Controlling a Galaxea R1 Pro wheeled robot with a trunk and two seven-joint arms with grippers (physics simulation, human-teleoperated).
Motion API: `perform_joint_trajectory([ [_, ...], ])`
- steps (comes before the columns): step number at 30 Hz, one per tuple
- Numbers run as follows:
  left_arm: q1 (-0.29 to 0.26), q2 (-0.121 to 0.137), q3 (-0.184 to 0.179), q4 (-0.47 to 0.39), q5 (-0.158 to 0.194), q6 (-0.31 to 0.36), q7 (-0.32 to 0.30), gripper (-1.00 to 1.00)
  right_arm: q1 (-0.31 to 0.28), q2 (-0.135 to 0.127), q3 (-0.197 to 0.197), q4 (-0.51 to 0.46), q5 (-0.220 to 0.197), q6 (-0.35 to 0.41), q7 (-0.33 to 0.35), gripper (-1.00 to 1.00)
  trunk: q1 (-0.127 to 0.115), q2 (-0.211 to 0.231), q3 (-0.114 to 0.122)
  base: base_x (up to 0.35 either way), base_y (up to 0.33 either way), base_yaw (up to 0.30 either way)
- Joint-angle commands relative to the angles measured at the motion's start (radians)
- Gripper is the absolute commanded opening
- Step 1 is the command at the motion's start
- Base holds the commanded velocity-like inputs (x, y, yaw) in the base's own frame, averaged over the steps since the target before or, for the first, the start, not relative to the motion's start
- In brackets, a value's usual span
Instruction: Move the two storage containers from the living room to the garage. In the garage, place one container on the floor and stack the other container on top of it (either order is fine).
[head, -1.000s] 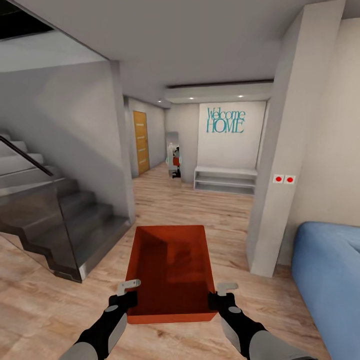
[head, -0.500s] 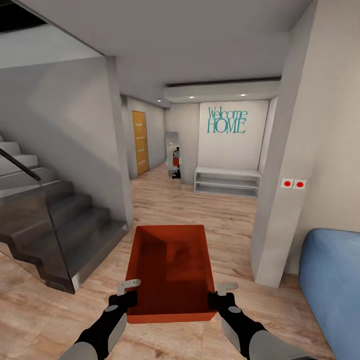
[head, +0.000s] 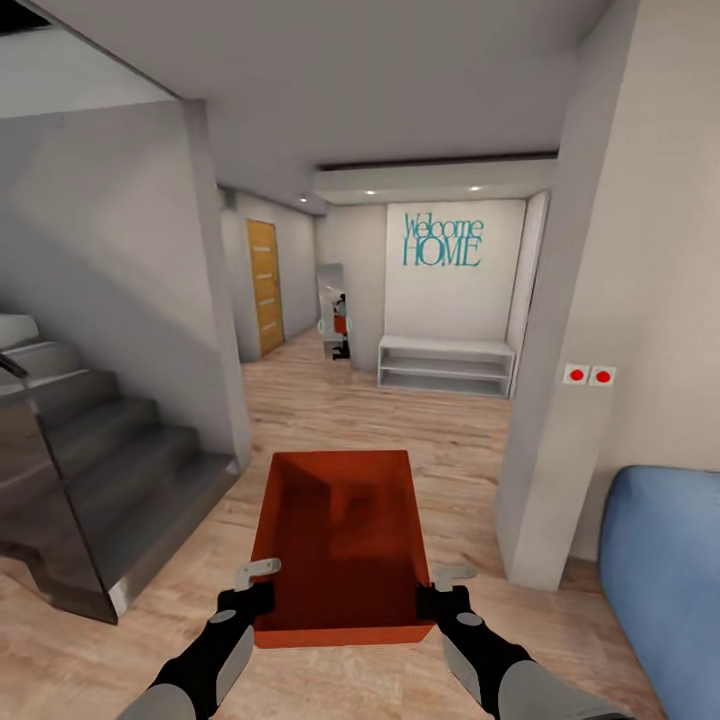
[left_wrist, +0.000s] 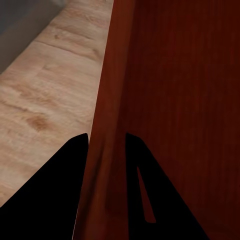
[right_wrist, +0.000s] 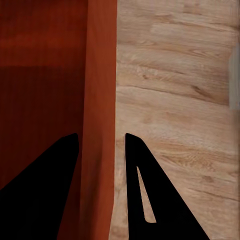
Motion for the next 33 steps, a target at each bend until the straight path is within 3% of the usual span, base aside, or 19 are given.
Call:
perform_joint_trajectory([
  [1, 0.000, 0.017, 0.008, -0.005, -0.004, -0.005, 0.004, -1.00, 0.000, -0.009, -0.002, 0.004, -0.011, -0.003, -0.007, -1.00, 0.001, -0.001, 0.000, 0.321, 0.000, -0.022],
  [33, 0.000, 0.017, 0.008, -0.004, -0.004, -0.003, 0.005, -1.00, 0.000, -0.010, -0.003, 0.004, -0.010, -0.011, -0.010, -1.00, 0.001, -0.001, 0.000, 0.321, 0.000, -0.001],
])
